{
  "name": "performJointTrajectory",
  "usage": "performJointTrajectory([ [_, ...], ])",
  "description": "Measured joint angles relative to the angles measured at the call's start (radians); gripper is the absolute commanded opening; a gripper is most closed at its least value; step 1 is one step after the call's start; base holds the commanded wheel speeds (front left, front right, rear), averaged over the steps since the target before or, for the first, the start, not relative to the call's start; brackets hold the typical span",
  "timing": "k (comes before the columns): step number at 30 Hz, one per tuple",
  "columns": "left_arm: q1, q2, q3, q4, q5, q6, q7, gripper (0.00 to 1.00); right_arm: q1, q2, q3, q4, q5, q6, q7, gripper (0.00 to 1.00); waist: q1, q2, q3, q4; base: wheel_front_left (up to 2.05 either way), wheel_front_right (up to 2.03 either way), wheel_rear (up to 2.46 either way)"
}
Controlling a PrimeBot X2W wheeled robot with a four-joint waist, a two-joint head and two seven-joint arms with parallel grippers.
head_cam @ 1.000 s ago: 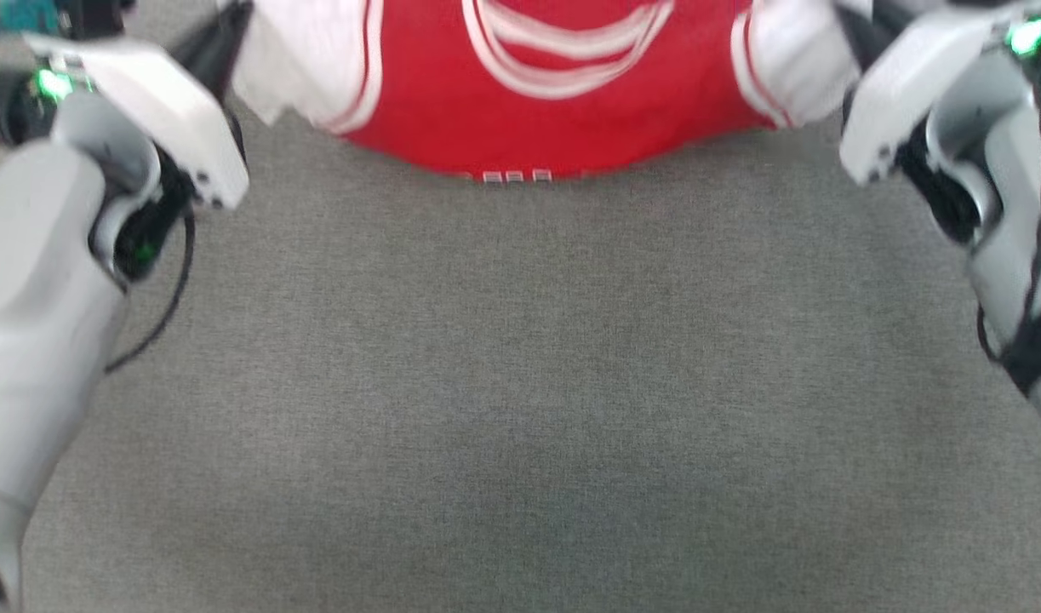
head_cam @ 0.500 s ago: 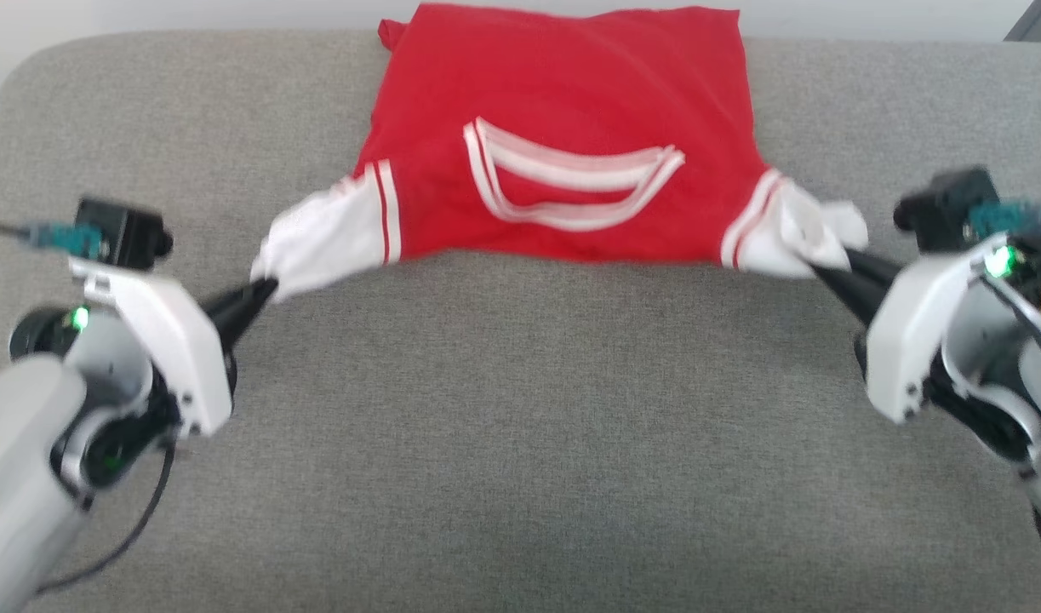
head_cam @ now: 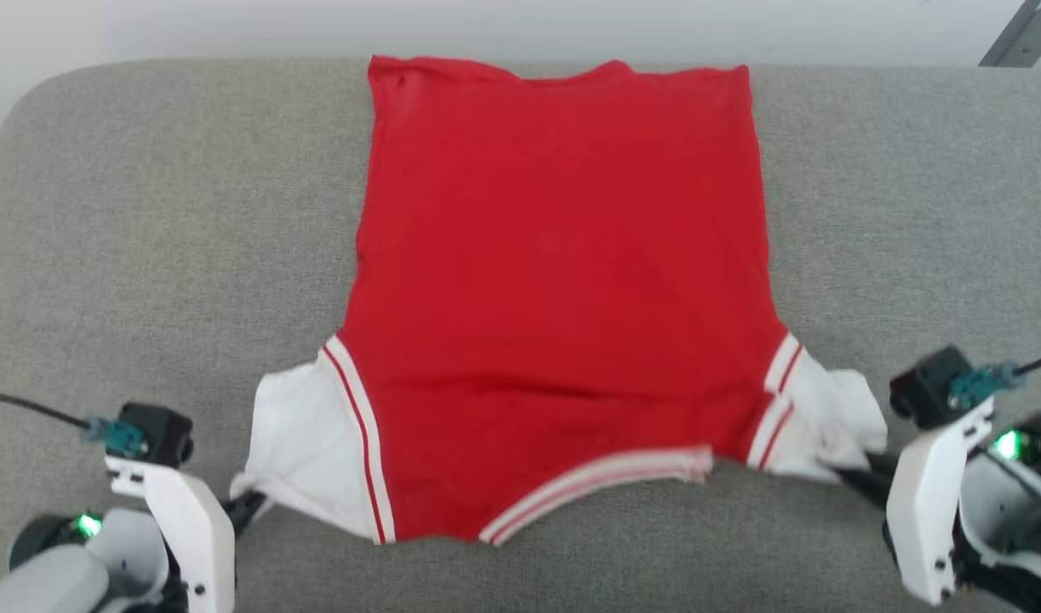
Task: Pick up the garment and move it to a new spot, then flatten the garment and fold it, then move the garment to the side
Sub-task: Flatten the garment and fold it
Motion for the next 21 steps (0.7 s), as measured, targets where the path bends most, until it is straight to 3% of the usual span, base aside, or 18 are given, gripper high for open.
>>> performJointTrajectory([
  [6,0.089,-0.003,-0.016,-0.018,-0.052,0.034,0.000,0.00,0.155,0.019,-0.063,-0.051,0.026,0.000,0.125,0.00,0.0000,0.0000,0.001,-0.002,0.00,0.00,0.00],
  [12,0.120,-0.024,-0.017,-0.012,-0.068,0.047,-0.022,0.00,0.230,0.083,-0.131,-0.051,-0.004,0.000,0.140,0.00,0.0000,0.0000,0.010,0.005,0.00,0.00,0.00],
  [13,0.121,-0.029,-0.015,-0.010,-0.069,0.045,-0.030,0.00,0.238,0.096,-0.138,-0.047,-0.012,0.000,0.141,0.23,0.0000,0.0000,0.012,0.007,0.00,0.00,0.00],
  [14,0.121,-0.037,-0.012,-0.007,-0.069,0.044,-0.040,0.00,0.246,0.108,-0.146,-0.044,-0.027,0.000,0.141,0.74,0.0000,0.0000,0.014,0.009,0.00,0.00,0.00],
  [15,0.121,-0.044,-0.010,-0.004,-0.069,0.042,-0.048,0.00,0.248,0.119,-0.157,-0.044,-0.037,0.000,0.142,1.00,0.0000,0.0000,0.017,0.011,0.00,0.00,0.00],
  [21,0.099,-0.089,0.005,0.003,-0.043,0.006,-0.120,0.00,0.247,0.157,-0.265,-0.126,-0.068,0.000,0.199,1.00,0.0000,0.0000,0.035,0.030,0.00,0.00,0.00],
])
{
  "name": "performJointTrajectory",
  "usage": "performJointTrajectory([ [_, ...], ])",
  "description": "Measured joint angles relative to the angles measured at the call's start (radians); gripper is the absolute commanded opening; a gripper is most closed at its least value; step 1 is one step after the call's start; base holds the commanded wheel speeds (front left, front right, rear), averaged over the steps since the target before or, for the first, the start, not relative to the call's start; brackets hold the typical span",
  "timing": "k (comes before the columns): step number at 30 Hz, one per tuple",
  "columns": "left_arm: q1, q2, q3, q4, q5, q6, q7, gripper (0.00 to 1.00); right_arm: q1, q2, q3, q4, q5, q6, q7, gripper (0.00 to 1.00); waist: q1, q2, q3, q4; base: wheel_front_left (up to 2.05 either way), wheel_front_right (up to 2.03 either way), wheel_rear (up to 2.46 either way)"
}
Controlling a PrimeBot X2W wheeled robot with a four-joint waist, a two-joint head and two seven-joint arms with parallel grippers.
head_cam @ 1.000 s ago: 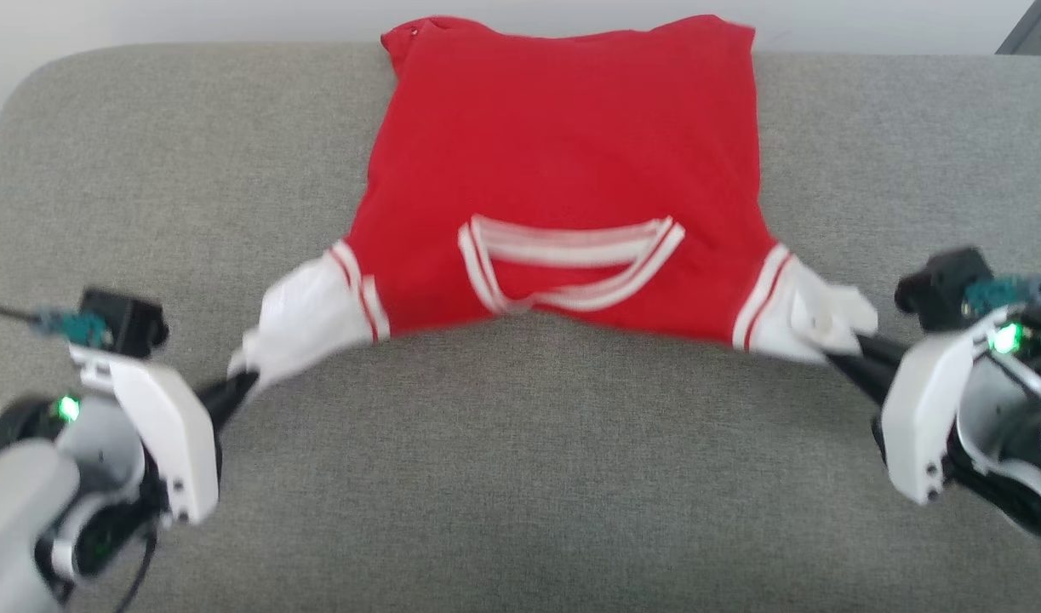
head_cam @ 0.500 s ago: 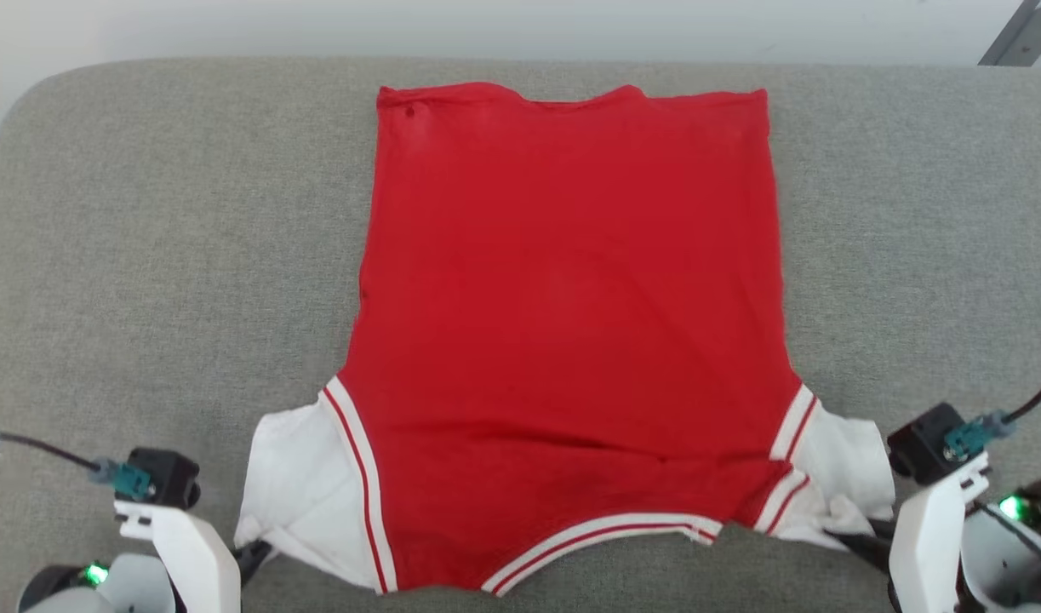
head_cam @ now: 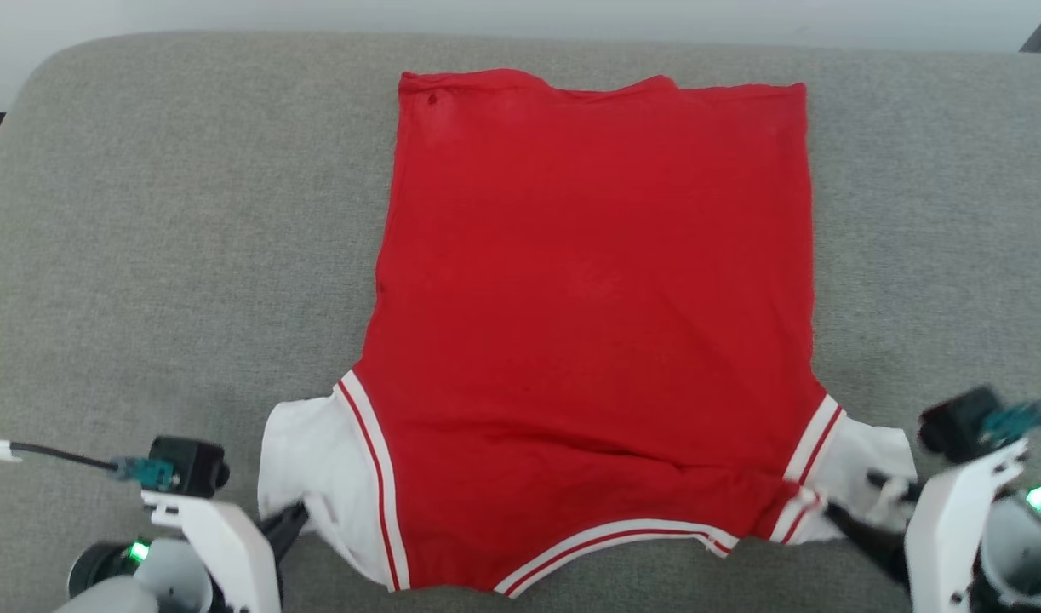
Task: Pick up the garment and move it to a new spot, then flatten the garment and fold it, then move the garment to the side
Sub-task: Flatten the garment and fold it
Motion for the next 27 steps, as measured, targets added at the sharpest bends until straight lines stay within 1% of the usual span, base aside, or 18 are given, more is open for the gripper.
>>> performJointTrajectory([
  [3,-0.024,-0.027,0.019,0.000,0.011,-0.016,-0.051,0.00,-0.020,0.018,-0.065,-0.083,-0.031,0.000,0.048,1.00,0.0000,0.0000,0.011,0.010,0.00,0.00,0.00],
  [6,-0.044,-0.049,0.024,0.002,0.049,-0.028,-0.099,0.00,-0.069,0.065,-0.128,-0.153,-0.066,0.000,0.086,1.00,0.0000,0.0000,0.028,0.018,0.00,0.00,0.00],
  [9,-0.067,-0.074,0.026,0.007,0.072,-0.043,-0.133,0.00,-0.147,0.133,-0.201,-0.174,-0.112,0.000,0.114,1.00,0.0000,0.0000,0.046,0.029,0.00,0.00,0.00],
  [11,-0.085,-0.093,0.022,0.013,0.085,-0.053,-0.140,0.00,-0.223,0.160,-0.232,-0.166,-0.159,0.000,0.118,1.00,0.0000,0.0000,0.060,0.039,0.00,0.00,0.00],
  [14,-0.113,-0.118,0.022,0.022,0.101,-0.067,-0.154,0.00,-0.346,0.196,-0.268,-0.101,-0.214,0.000,0.108,1.00,0.0000,0.0000,0.083,0.056,0.00,0.00,0.00],
  [18,-0.149,-0.152,0.016,0.038,0.119,-0.085,-0.156,0.00,-0.499,0.207,-0.269,0.031,-0.274,0.000,0.093,1.00,0.0000,0.0000,0.116,0.083,0.00,0.00,0.00],
  [22,-0.187,-0.186,0.008,0.062,0.135,-0.106,-0.157,0.00,-0.643,0.194,-0.268,0.191,-0.318,0.000,0.064,1.00,0.0000,0.0000,0.148,0.117,0.00,0.00,0.00],
  [27,-0.232,-0.231,-0.004,0.095,0.149,-0.140,-0.160,0.00,-0.802,0.169,-0.297,0.418,-0.380,0.000,0.049,1.00,0.0001,0.0000,0.187,0.166,0.00,0.00,0.00],
])
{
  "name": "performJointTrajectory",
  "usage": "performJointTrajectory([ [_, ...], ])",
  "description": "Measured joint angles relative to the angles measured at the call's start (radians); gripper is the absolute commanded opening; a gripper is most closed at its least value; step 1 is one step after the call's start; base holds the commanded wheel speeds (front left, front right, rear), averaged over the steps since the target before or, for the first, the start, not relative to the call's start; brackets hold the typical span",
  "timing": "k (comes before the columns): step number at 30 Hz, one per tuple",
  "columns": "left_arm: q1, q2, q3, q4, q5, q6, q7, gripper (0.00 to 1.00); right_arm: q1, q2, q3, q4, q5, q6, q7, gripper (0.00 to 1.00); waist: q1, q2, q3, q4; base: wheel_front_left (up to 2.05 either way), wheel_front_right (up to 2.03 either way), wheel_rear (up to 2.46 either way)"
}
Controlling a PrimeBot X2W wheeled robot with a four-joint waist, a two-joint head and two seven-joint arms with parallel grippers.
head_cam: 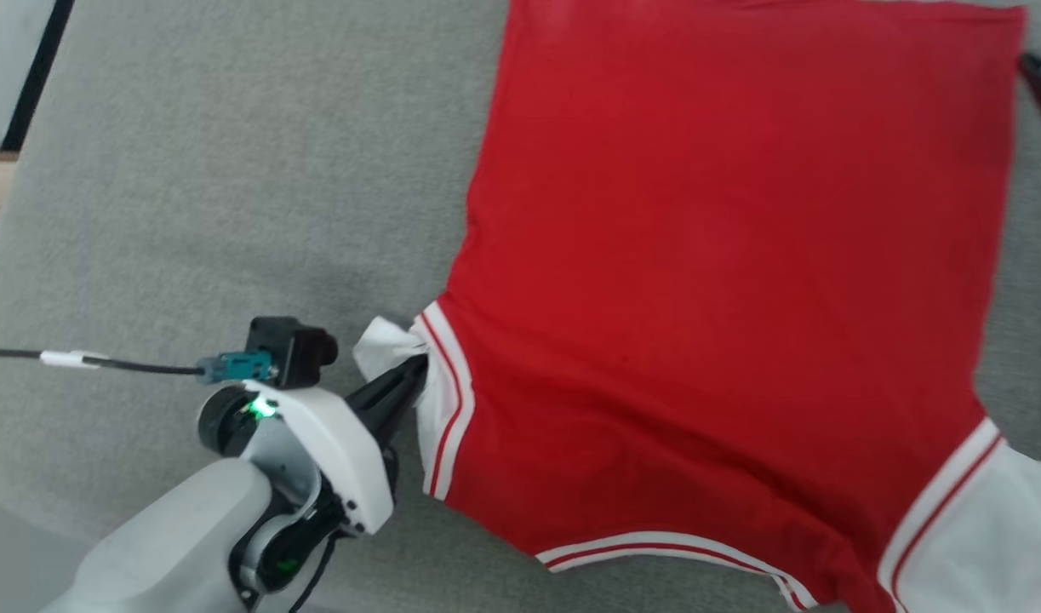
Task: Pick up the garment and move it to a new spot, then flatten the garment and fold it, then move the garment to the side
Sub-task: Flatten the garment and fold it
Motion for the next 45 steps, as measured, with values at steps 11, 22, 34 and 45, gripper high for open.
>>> performJointTrajectory([
  [11,-0.077,-0.114,-0.023,0.099,0.011,-0.089,-0.018,0.00,-0.243,-0.013,-0.110,0.400,-0.171,0.000,0.086,1.00,0.0000,0.0001,0.080,0.111,0.00,0.00,0.00],
  [22,-0.096,-0.162,-0.033,0.178,0.001,-0.132,-0.044,0.00,-0.314,-0.013,-0.149,0.510,-0.257,0.000,0.190,0.00,-0.0001,0.0001,0.092,0.149,0.00,0.00,0.00],
  [34,-0.089,-0.097,-0.015,0.228,-0.007,-0.138,-0.075,0.00,-0.192,-0.012,0.090,0.386,-0.047,0.000,0.164,0.00,-0.0001,0.0000,0.028,0.048,0.00,0.00,0.00],
  [45,-0.028,0.022,0.012,0.184,-0.031,-0.079,-0.067,0.00,0.160,-0.070,0.186,-0.076,0.241,0.000,0.266,0.00,-0.0001,0.0000,-0.055,-0.104,0.00,0.00,0.00],
])
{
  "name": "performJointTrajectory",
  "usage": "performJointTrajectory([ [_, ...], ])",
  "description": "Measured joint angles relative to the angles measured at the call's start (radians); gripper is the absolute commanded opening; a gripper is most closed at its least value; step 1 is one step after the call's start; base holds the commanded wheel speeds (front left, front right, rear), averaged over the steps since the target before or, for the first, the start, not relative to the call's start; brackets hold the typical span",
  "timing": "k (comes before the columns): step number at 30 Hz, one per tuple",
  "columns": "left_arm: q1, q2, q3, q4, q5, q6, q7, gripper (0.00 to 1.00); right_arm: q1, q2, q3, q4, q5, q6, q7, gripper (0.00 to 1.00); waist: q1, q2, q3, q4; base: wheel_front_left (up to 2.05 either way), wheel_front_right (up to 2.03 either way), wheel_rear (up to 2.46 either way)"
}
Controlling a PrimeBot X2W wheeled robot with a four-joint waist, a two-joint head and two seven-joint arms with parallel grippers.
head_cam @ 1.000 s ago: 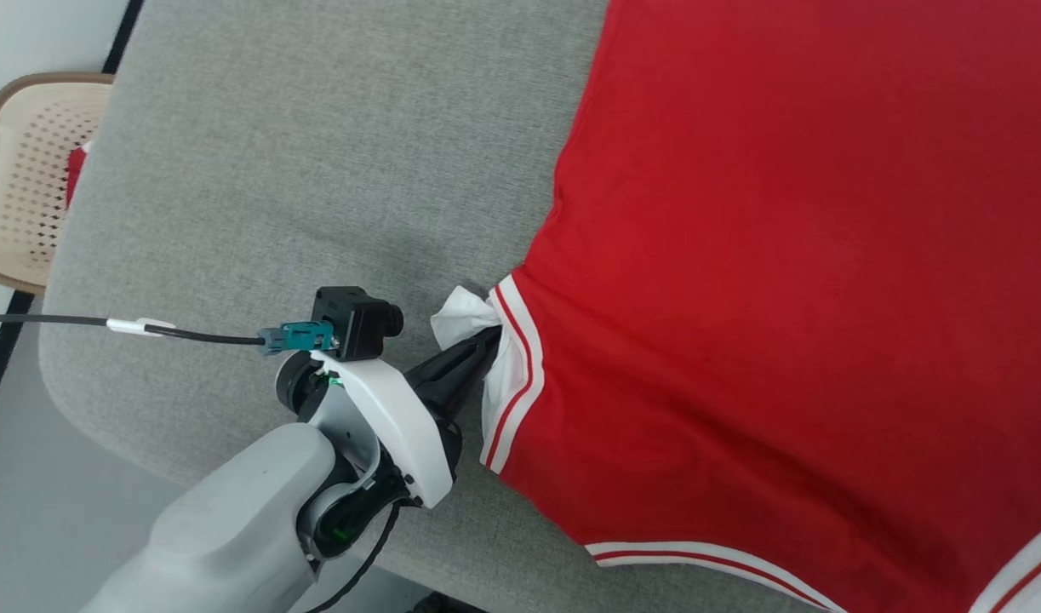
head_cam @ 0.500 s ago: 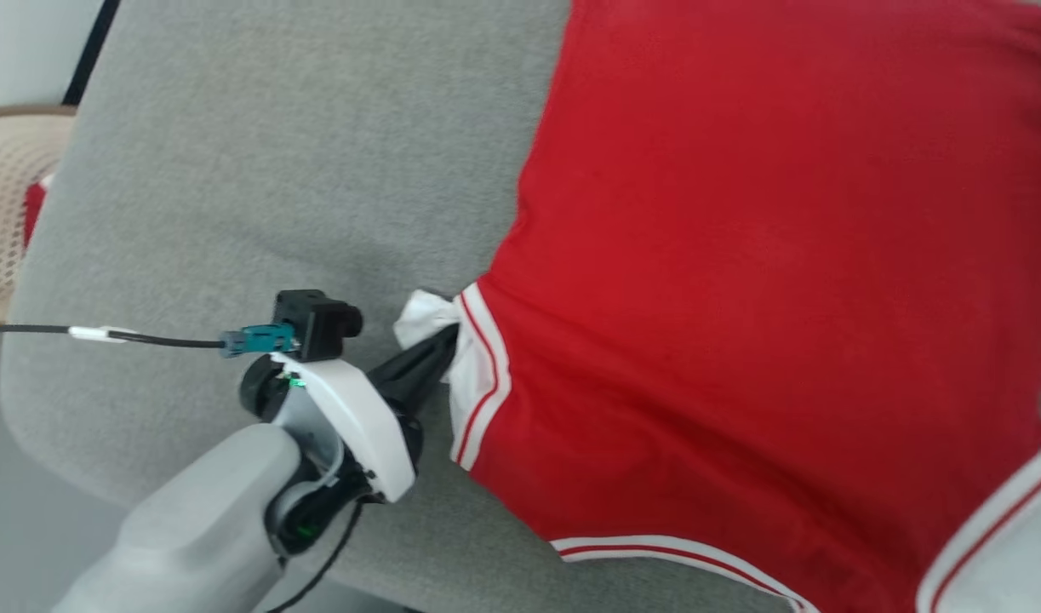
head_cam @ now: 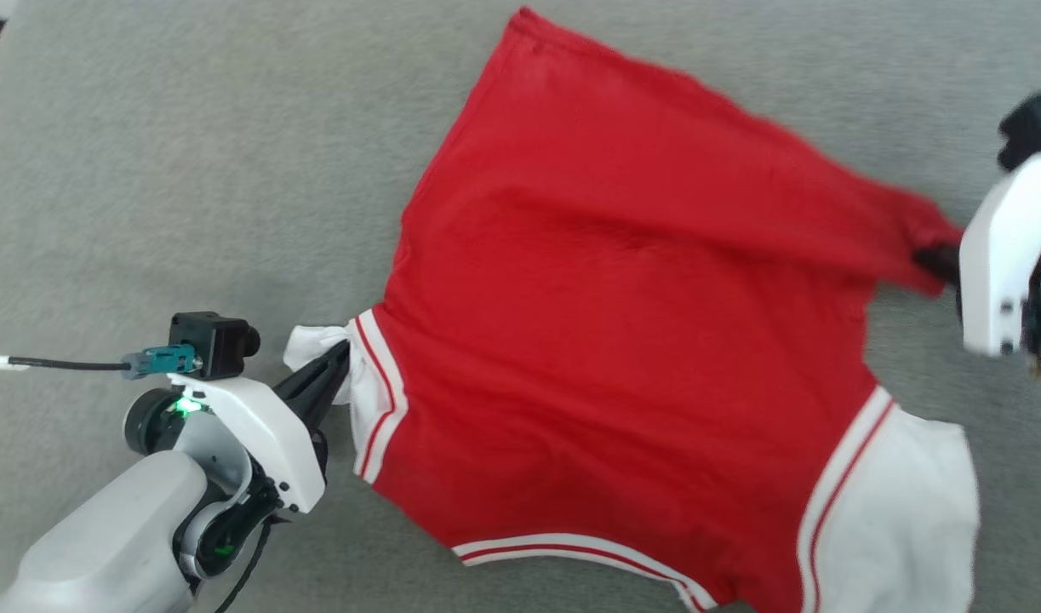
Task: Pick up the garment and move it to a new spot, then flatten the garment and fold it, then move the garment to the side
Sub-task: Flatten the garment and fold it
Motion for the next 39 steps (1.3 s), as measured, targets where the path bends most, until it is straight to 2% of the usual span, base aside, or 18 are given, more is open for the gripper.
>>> performJointTrajectory([
  [3,0.012,0.022,0.005,-0.028,-0.003,0.017,0.007,0.00,0.116,0.010,-0.029,-0.133,0.029,0.000,0.049,0.00,0.0000,0.0000,-0.019,-0.038,0.00,0.00,0.00],
  [4,0.017,0.034,0.007,-0.046,-0.005,0.029,0.013,0.00,0.197,0.023,-0.052,-0.218,0.033,0.000,0.078,0.00,0.0000,0.0000,-0.030,-0.058,0.00,0.00,0.00],
  [10,0.021,0.053,0.008,-0.094,-0.007,0.053,0.029,0.00,0.447,0.097,-0.135,-0.426,0.029,0.000,0.155,0.00,0.0000,0.0000,-0.040,-0.083,0.00,0.00,0.00],
  [13,0.021,0.056,0.007,-0.110,-0.007,0.062,0.035,0.00,0.541,0.146,-0.158,-0.472,0.012,0.000,0.156,0.00,0.0000,0.0000,-0.032,-0.080,0.00,0.00,0.00],
  [17,0.021,0.055,0.006,-0.119,-0.007,0.063,0.037,0.00,0.589,0.183,-0.161,-0.440,-0.020,0.000,0.089,0.00,0.0000,0.0000,-0.021,-0.073,0.00,0.00,0.00],
  [18,0.021,0.055,0.006,-0.119,-0.008,0.063,0.037,0.00,0.590,0.185,-0.155,-0.423,-0.032,0.000,0.062,0.13,0.0000,0.0000,-0.020,-0.071,0.00,0.00,0.00],
  [19,0.021,0.054,0.006,-0.119,-0.008,0.064,0.038,0.00,0.590,0.183,-0.148,-0.403,-0.047,0.000,0.027,0.46,0.0000,0.0000,-0.019,-0.069,0.00,0.00,0.00],
  [20,0.021,0.053,0.006,-0.118,-0.008,0.065,0.038,0.00,0.589,0.182,-0.140,-0.382,-0.052,0.000,0.002,0.68,0.0000,0.0000,-0.019,-0.067,0.00,0.00,0.00],
  [21,0.021,0.051,0.006,-0.116,-0.008,0.067,0.038,0.00,0.589,0.180,-0.132,-0.363,-0.053,0.000,-0.019,1.00,0.0000,0.0000,-0.020,-0.066,0.00,0.00,0.00],
  [27,0.038,0.048,0.004,-0.110,-0.012,0.077,0.029,0.00,0.588,0.155,-0.128,-0.371,-0.044,0.004,-0.052,1.00,0.0000,0.0000,-0.038,-0.060,0.00,0.00,0.00],
  [30,0.047,0.048,0.004,-0.111,-0.012,0.085,0.024,0.00,0.601,0.133,-0.167,-0.438,-0.036,0.002,-0.028,1.00,0.0000,0.0000,-0.048,-0.054,0.00,0.00,0.00],
  [33,0.058,0.044,0.002,-0.114,-0.013,0.095,0.019,0.00,0.597,0.143,-0.223,-0.566,-0.027,0.000,-0.004,1.00,0.0000,0.0000,-0.058,-0.042,0.00,0.00,0.00],
  [36,0.066,0.036,-0.003,-0.123,-0.013,0.097,0.018,0.00,0.537,0.159,-0.248,-0.644,-0.030,0.000,-0.018,1.00,0.0000,0.0000,-0.062,-0.022,0.00,0.00,0.00],
  [39,0.064,0.020,-0.013,-0.124,-0.011,0.093,0.020,0.00,0.431,0.147,-0.216,-0.638,-0.037,0.000,-0.073,1.00,0.0000,0.0000,-0.058,0.008,0.00,0.00,0.00],
])
